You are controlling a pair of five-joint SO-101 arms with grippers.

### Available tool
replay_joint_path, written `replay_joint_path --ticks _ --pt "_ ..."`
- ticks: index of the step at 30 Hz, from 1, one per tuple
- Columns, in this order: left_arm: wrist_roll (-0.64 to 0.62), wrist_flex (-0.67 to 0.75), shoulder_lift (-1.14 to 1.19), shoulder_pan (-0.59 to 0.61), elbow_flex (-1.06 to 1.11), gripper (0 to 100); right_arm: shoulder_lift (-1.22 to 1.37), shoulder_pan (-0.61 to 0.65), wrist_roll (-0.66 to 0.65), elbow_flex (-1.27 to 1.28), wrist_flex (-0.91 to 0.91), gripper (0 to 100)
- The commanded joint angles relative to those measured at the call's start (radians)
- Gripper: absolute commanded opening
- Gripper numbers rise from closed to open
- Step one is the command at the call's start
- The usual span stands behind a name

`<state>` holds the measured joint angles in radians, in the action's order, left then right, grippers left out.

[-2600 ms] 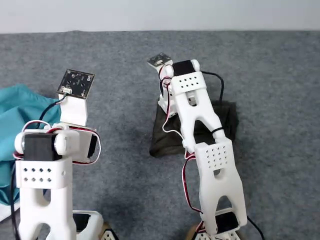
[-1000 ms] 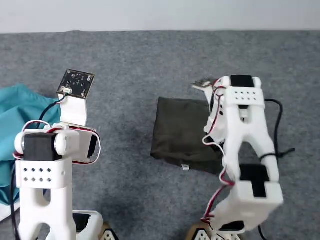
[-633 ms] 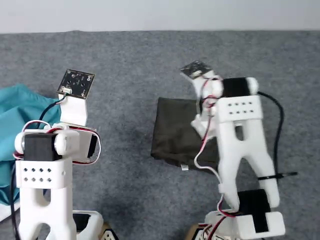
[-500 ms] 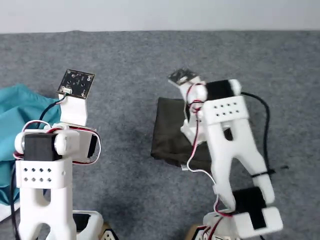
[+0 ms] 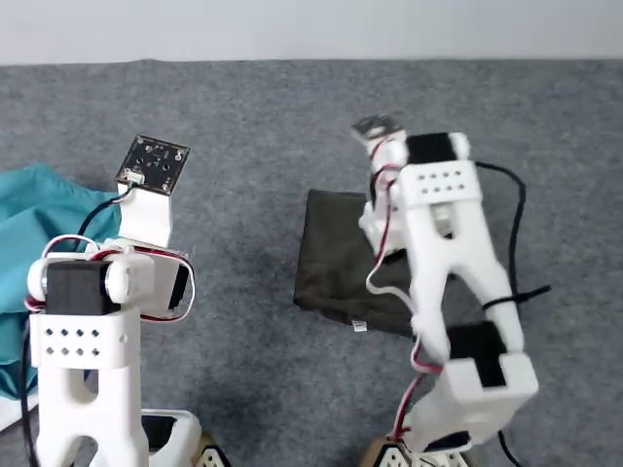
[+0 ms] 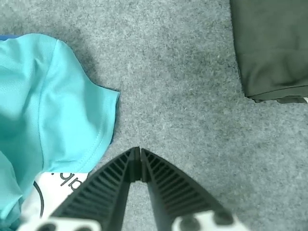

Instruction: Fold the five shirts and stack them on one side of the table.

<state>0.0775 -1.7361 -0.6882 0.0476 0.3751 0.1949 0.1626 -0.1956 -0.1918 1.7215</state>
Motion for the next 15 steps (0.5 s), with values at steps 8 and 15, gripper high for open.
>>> replay_joint_path --ticks 8,15 --pt "0.009 -0.002 -0.015 0.005 -0.001 0 0.234 -0.157 0.031 -0.315 0.002 28.6" --pt "0.009 -0.015 -0.015 0.014 0.018 0 0.346 -0.157 0.031 -0.493 -0.015 22.9"
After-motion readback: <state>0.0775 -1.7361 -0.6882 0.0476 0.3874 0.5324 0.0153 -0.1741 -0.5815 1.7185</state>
